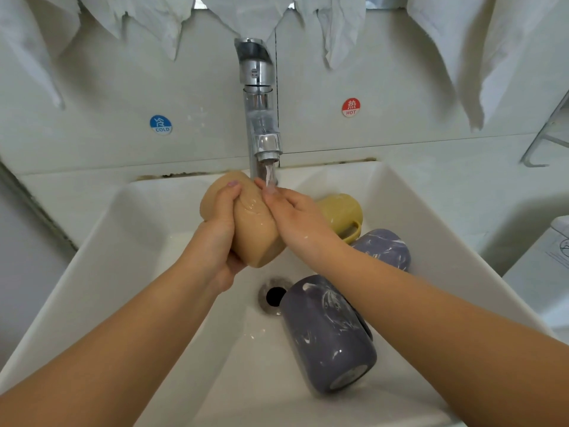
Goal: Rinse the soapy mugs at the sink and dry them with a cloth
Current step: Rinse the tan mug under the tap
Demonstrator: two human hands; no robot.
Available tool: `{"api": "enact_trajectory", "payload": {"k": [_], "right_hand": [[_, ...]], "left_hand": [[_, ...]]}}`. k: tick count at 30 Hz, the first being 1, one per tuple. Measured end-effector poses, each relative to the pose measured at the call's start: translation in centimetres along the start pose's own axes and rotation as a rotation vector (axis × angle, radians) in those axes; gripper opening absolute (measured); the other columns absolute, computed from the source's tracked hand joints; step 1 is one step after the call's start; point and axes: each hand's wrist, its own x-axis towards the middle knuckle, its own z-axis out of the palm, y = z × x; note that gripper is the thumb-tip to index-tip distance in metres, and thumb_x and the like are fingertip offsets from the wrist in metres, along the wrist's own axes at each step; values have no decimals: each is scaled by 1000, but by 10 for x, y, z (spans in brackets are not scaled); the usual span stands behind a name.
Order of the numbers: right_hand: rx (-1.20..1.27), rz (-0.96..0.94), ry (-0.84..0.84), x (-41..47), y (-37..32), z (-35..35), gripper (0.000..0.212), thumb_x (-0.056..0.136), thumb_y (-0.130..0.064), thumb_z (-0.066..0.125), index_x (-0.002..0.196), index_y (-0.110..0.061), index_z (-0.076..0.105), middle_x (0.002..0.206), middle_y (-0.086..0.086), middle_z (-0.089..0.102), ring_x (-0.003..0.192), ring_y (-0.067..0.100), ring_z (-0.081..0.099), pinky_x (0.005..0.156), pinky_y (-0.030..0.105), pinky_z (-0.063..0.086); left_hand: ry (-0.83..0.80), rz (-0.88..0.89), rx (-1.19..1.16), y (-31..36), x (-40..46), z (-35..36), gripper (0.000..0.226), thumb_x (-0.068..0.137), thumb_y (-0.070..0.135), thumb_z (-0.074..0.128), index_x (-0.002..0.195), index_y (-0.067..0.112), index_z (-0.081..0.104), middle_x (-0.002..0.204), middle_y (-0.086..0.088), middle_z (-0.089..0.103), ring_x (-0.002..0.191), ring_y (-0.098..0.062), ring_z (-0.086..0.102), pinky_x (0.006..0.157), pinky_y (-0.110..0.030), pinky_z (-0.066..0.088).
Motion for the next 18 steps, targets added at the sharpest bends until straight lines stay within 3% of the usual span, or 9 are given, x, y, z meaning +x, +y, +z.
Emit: {"api": "enact_trajectory", "payload": {"k": [3, 5, 7, 10, 13, 16, 18], "right_hand": [[-7, -36, 119, 3, 0, 0, 31, 100, -31, 47, 126, -23, 61, 115, -1, 64, 112, 17, 57, 100, 34, 45], [-12, 19, 165, 4, 3, -3, 38, 96, -36, 51, 133, -28, 49, 124, 5, 56, 117, 23, 53, 102, 42, 43], [55, 161, 53, -1, 4, -5, 52, 94, -47, 52, 140, -26, 37, 131, 4, 51, 116, 22, 53, 99, 40, 46], [268, 309, -208, -8, 7, 0, 64, 88, -55, 56, 141, -26, 34, 131, 3, 53, 115, 24, 58, 92, 45, 53], [139, 152, -238, -8, 12, 4, 64, 84, -43, 67, 137, -26, 34, 119, -6, 56, 109, 13, 59, 84, 33, 57], [62, -1, -194, -8, 12, -1, 42, 85, -33, 69, 118, -31, 43, 96, -15, 60, 85, 0, 61, 66, 15, 52], [9, -14, -171, -8, 11, -5, 31, 89, -40, 61, 113, -34, 43, 96, -16, 60, 86, 2, 61, 68, 23, 57]], "left_hand": [[37, -9, -42, 3, 0, -2, 42, 85, 64, 54, 99, 26, 60, 104, 0, 71, 99, -17, 66, 88, -38, 55], [46, -3, -117, 7, 1, -5, 43, 85, 66, 53, 101, 26, 61, 105, 2, 72, 101, -17, 67, 86, -36, 55], [46, 0, -170, 10, 2, -10, 46, 86, 65, 52, 105, 25, 61, 104, 0, 72, 97, -18, 68, 78, -35, 56], [-6, -15, -206, 11, 2, -13, 46, 90, 63, 47, 109, 24, 62, 91, -3, 75, 80, -19, 72, 62, -31, 57], [-47, -17, -188, 10, 2, -15, 47, 95, 57, 40, 116, 21, 62, 88, -6, 75, 72, -19, 73, 53, -30, 58], [-127, -64, -176, 10, 2, -14, 56, 97, 60, 34, 115, 15, 62, 90, -11, 76, 75, -22, 74, 54, -34, 60], [-177, -88, -150, 9, 1, -12, 62, 92, 67, 37, 114, 14, 62, 98, -13, 75, 87, -25, 74, 66, -40, 62]]}}
